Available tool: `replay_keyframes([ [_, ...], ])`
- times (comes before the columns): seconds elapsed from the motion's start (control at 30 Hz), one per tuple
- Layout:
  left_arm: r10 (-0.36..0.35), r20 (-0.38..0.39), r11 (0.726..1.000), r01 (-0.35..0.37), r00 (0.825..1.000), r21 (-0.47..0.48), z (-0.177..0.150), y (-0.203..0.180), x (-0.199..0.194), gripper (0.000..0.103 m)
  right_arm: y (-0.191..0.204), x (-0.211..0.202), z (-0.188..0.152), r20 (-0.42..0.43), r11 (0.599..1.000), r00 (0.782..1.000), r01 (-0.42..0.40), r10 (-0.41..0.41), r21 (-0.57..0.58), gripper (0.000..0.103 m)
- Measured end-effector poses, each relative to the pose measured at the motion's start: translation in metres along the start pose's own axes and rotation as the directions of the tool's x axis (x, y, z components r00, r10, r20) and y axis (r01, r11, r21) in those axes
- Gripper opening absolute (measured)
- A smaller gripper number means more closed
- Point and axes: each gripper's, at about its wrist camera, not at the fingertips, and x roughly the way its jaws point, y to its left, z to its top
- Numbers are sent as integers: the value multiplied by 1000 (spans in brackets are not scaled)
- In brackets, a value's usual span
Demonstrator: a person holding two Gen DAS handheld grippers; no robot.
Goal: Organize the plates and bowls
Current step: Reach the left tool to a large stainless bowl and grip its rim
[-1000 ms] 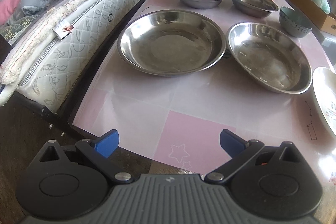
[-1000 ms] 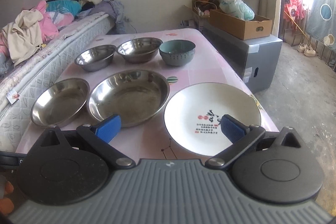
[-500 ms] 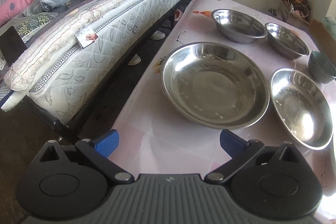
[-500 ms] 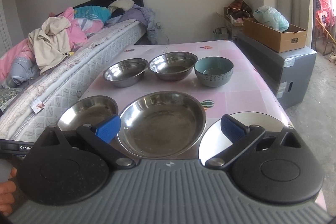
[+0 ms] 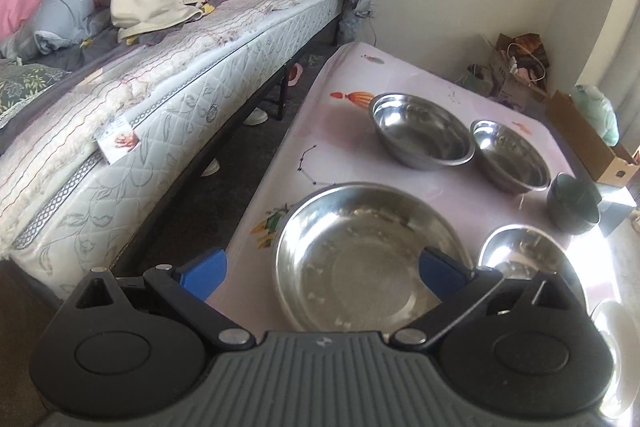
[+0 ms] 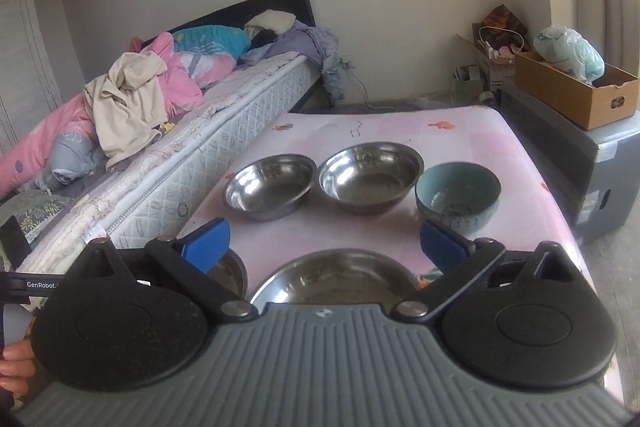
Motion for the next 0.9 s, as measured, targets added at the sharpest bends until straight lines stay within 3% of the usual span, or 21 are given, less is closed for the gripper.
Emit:
replay_keyframes([
  [0.2,-36,120,999,35,992,12,38,0,16,102,-2,44,44,16,997,997,-71,71,3,99],
  [0.3,-90,125,996,89,988,10,58,-1,30,102,0,76,56,-16,995,995,-95,95,27,95],
  [0.4,-114,101,993,115,988,-9,79,-2,52,102,3,115,62,-79,990,989,-117,124,81,87],
  [0.6,-54,67,993,46,996,106,113,-24,101,100,13,194,58,-226,976,961,-119,159,180,64],
  [0.73,-45,34,992,40,998,121,137,-35,141,99,15,231,50,-283,972,946,-96,157,216,54],
  [0.9,-42,-26,987,46,999,156,157,-49,195,86,17,268,40,-322,965,935,-65,148,254,45],
])
